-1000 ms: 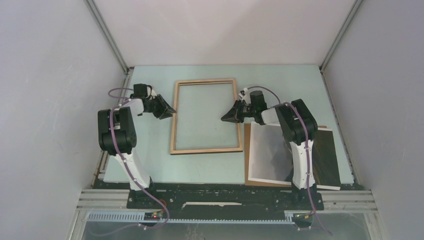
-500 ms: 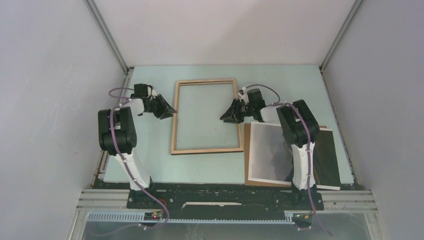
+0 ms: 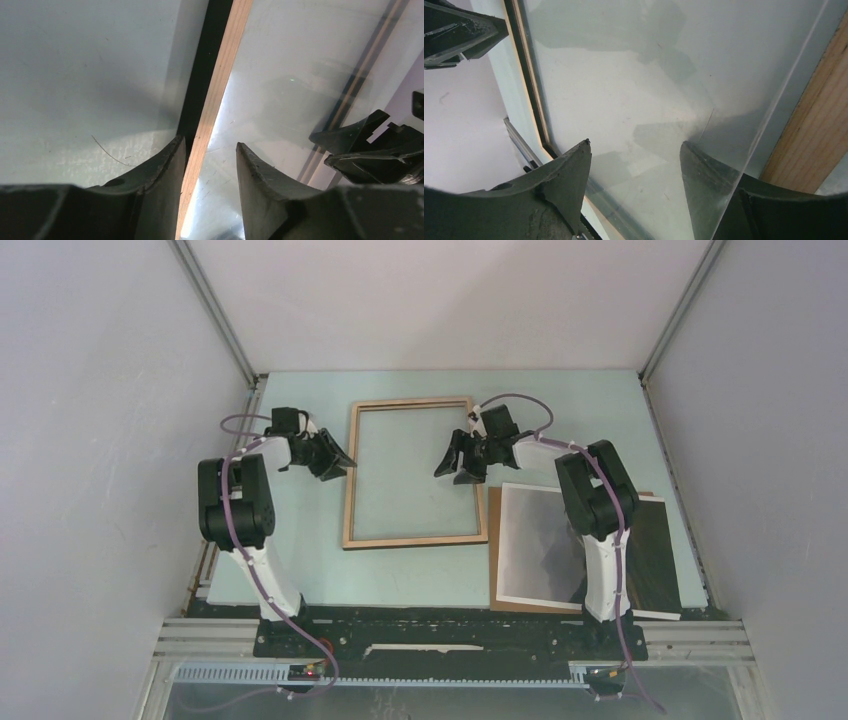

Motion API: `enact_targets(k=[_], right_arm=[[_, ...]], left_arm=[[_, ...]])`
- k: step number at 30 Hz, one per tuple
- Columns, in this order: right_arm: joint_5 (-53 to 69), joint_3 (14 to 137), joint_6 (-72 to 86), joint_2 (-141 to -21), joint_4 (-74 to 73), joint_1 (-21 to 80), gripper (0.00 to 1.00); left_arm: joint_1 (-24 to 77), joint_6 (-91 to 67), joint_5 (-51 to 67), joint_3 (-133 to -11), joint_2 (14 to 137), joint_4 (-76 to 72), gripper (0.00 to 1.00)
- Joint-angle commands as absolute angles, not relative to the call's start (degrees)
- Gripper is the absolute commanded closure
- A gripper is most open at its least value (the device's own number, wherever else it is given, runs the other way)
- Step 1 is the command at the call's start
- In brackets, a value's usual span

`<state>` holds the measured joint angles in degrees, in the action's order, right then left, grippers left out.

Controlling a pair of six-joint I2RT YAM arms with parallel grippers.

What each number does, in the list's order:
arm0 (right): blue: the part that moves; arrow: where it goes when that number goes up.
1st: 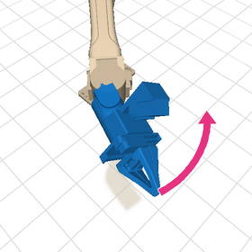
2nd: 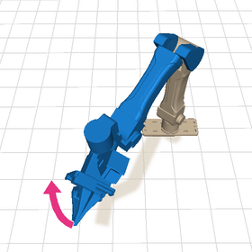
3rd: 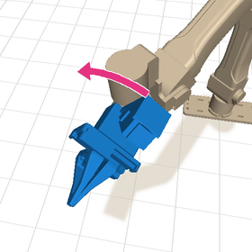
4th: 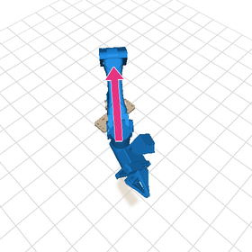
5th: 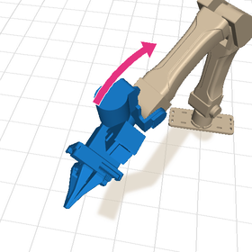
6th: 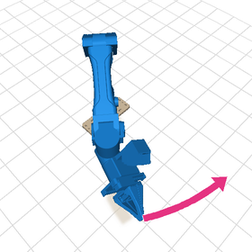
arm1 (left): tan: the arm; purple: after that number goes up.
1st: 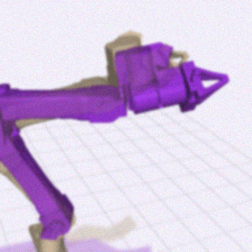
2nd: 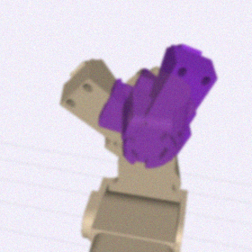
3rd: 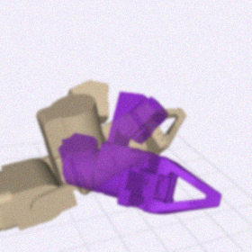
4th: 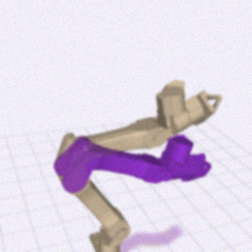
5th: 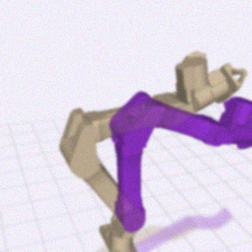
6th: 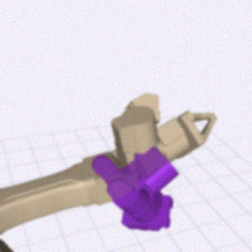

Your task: Put the photo into the frame

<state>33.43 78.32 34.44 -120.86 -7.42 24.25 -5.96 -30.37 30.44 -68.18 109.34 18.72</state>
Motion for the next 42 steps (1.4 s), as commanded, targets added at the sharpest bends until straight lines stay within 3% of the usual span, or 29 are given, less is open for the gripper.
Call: enact_targets(k=[1,4,7,19,26,35,42], right_arm=[[29.27,80.42,30.85,-118.55,-13.07,25.17,0.25],[29.14,80.62,30.79,-118.5,-13.26,25.44,0.25],[28.25,80.6,30.6,-118.07,-13.57,25.74,0.25],[27.64,80.65,30.27,-117.68,-13.97,25.95,0.25],[24.93,80.62,30.0,-116.97,-14.72,26.68,0.23],[22.05,82.06,28.65,-115.6,-18.2,26.96,0.19],[15.08,86.04,26.08,-113.71,-27.27,27.33,0.09]], left_arm=[[-4.02,-27.36,26.75,-68.5,106.03,21.53,0.48],[-2.39,-25.21,21.23,-69.93,105.52,24.22,0.37],[-0.77,-23.25,15.41,-70.92,105.02,26.54,0.35],[3.76,-20.4,6.2,-74.31,108.13,30.81,0.54],[3.91,-19.75,2.04,-76.37,109.9,33.89,0.75],[4.67,-19.57,0.18,-77.7,110.47,35.33,0.76],[5.33,-19.49,-1.76,-78.22,110.78,36.03,0.76]])
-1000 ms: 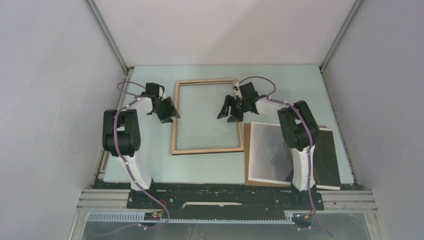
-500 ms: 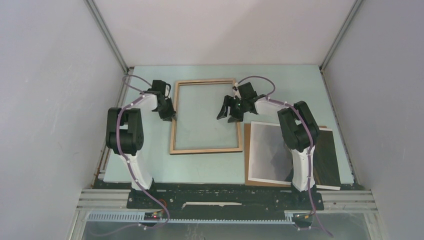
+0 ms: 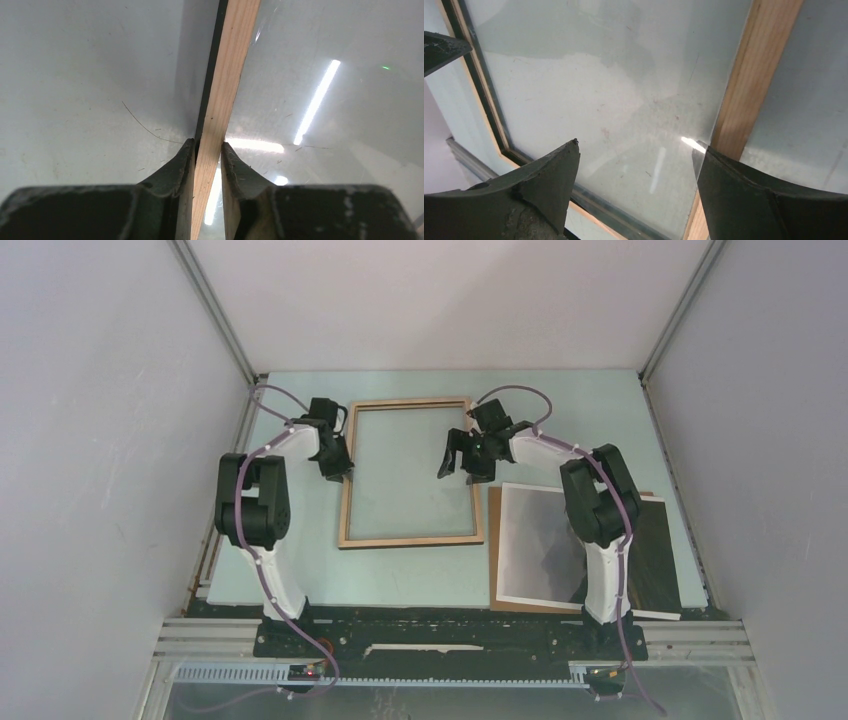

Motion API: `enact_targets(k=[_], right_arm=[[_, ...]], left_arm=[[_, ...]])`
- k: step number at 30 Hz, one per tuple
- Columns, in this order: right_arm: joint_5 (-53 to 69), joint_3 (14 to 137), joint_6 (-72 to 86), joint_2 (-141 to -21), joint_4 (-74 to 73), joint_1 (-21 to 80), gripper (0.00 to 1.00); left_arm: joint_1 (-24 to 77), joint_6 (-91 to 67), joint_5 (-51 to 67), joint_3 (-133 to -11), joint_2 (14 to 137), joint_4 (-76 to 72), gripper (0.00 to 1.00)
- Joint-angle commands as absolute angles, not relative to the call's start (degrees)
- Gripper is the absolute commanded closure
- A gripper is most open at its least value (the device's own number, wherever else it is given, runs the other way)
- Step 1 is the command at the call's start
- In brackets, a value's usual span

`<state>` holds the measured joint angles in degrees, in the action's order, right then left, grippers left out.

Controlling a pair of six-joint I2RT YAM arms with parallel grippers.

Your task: Put the photo into the frame

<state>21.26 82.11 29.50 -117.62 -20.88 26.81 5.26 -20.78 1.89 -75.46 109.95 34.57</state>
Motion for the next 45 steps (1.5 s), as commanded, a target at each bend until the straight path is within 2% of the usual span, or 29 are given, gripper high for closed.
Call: enact_targets(k=[1,6,11,15,24,26,28,36,45], right_arm=[[14.09,86.69,25.8,-113.78,-28.52,27.36,0.07],[9.16,89.29,23.77,-113.11,-33.91,27.25,0.0],[3.8,90.13,20.98,-110.02,-38.09,26.84,0.0],[7.0,86.97,19.08,-105.78,-38.61,26.18,0.01],[18.78,62.51,21.16,-88.01,-30.71,25.53,0.02],[18.59,58.49,21.49,-83.86,-30.6,26.35,0.02],[17.88,56.05,21.96,-80.34,-32.1,26.98,0.02],[11.44,49.91,26.47,-67.52,-39.67,27.5,0.01],[1.71,45.75,37.55,-60.24,-47.89,24.94,0.03]], left_arm=[[5.42,-19.51,-1.82,-78.17,110.72,36.03,0.76],[5.45,-19.34,-1.68,-78.29,110.77,36.04,0.77],[5.58,-19.31,-0.66,-78.96,110.84,36.31,0.73],[5.54,-19.15,-1.13,-79.32,109.19,37.17,0.53],[6.16,-17.55,-0.44,-76.83,95.33,35.27,0.19],[6.59,-17.53,3.08,-74.83,91.16,33.26,0.07],[7.26,-18.02,6.62,-72.3,87.1,29.87,0.02],[13.34,-21.61,18.66,-67.36,78.27,23.3,0.0],[28.99,-24.18,25.33,-66.37,74.34,19.98,0.0]])
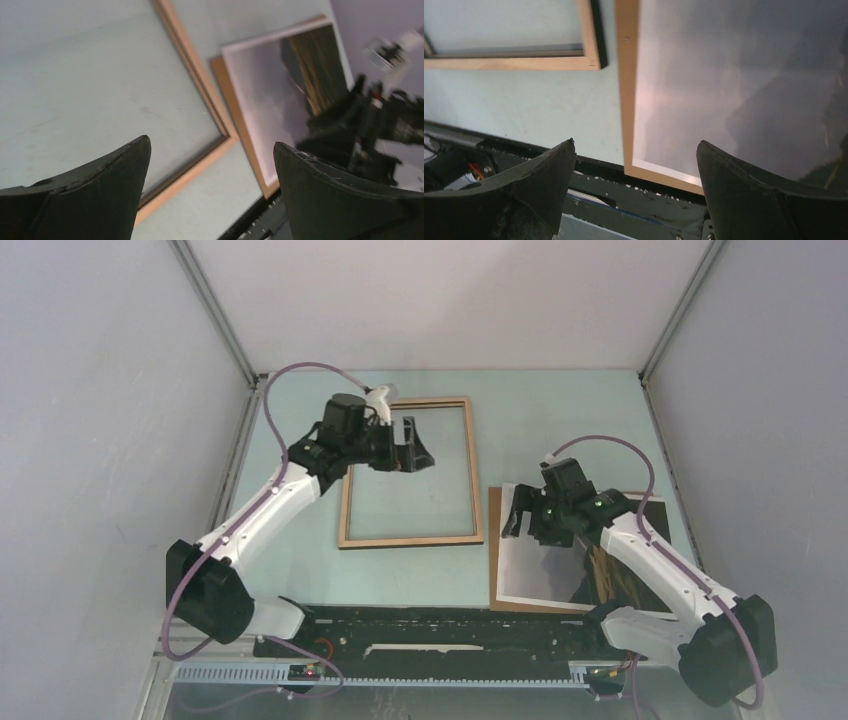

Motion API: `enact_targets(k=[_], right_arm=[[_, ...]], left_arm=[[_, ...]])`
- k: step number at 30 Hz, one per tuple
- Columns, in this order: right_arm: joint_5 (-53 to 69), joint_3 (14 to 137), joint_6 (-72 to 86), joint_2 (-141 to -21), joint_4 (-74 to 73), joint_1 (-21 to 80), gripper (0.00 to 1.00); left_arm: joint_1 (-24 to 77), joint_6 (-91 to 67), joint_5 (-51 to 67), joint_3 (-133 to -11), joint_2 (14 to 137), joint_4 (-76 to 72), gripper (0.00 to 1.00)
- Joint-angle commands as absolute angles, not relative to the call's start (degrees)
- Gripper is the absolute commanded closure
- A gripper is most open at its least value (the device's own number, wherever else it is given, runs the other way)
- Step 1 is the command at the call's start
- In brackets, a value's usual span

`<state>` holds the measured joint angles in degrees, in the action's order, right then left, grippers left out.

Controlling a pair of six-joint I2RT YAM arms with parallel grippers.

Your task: Put the photo into the frame

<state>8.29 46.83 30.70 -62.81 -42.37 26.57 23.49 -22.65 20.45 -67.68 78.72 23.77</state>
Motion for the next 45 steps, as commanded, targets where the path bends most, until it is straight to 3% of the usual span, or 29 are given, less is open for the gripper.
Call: enact_targets(k=[1,5,17,30,45], right_arm=[[0.65,45.57,38.74,-59.89,-49.24,23.86,0.04],[-3.33,44.23,42.82,-58.64,-53.24,18.33,0.12],[-3.38,38.06,44.04,-57.85,-44.62,5.45,0.14],[-0.64,34.14,47.13,-64.81,-37.82,4.94,0.21],[-0.69,30.41,47.55,-64.18,-34.25,2.42,0.24]], left_arm=[[30.74,-23.94,24.96,-66.26,73.89,19.86,0.0],[37.56,-21.87,22.65,-66.08,72.86,20.28,0.0],[43.2,-30.03,18.51,-67.25,84.67,12.81,0.02],[44.65,-32.9,12.87,-92.61,114.39,10.97,0.07],[46.66,-41.37,6.45,-105.11,129.75,11.58,0.1]])
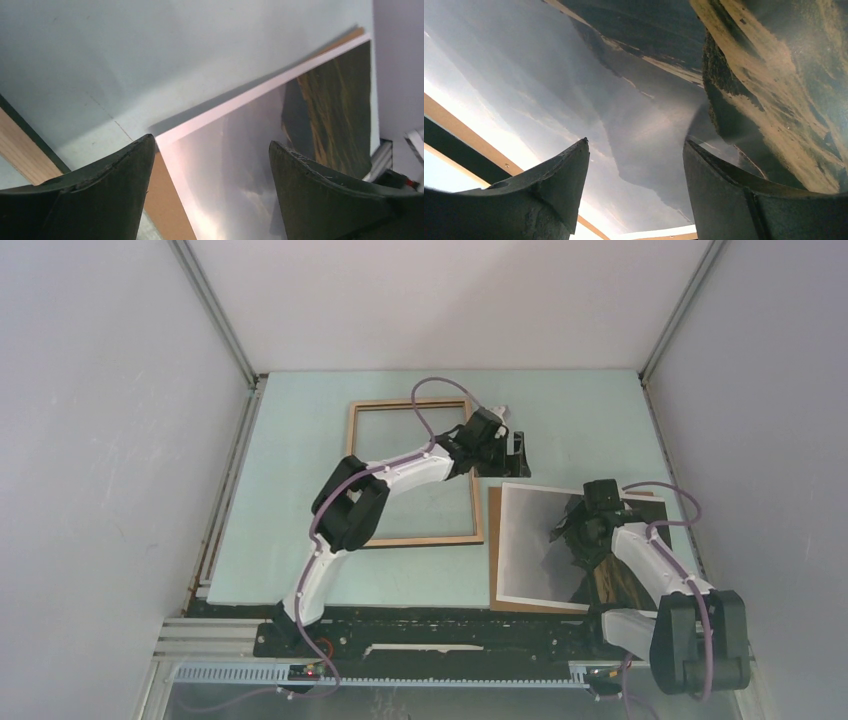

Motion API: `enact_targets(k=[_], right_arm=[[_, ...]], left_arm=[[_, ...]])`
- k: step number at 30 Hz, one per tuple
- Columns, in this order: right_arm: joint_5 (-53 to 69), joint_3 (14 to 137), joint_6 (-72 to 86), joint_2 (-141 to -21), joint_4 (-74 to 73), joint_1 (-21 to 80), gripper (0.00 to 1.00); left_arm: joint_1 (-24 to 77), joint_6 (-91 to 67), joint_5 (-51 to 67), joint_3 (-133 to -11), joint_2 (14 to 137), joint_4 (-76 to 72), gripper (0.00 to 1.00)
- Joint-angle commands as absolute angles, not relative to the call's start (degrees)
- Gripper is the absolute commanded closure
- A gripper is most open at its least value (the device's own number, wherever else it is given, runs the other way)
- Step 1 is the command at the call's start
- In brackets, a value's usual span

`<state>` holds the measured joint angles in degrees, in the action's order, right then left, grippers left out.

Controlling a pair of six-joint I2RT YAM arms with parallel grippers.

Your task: Put the photo into the frame

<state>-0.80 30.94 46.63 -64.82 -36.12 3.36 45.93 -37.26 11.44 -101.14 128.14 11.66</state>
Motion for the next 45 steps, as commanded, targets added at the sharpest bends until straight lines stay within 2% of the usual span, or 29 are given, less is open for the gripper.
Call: enact_targets(k=[1,15,27,36,45], right_arm=[[-0.71,30.41,47.55,-64.38,-34.24,2.29,0.24],[-0.79,29.99,46.06,-65.59,-32.79,0.44,0.24],[-0.56,29.97,44.72,-66.81,-32.14,-1.39,0.25],[-0.61,29.97,44.54,-67.94,-31.82,-1.8,0.25],[0.86,30.01,44.45,-68.34,-31.2,-1.98,0.26]], left_arm=[[46.86,-42.1,5.53,-105.37,130.21,11.75,0.09],[48.74,-42.2,0.27,-111.29,134.91,18.61,0.08],[48.81,-42.54,0.49,-112.12,135.38,21.16,0.07],[48.58,-44.91,11.59,-110.7,134.92,15.97,0.15],[47.63,-45.49,14.93,-108.26,130.43,12.83,0.23]])
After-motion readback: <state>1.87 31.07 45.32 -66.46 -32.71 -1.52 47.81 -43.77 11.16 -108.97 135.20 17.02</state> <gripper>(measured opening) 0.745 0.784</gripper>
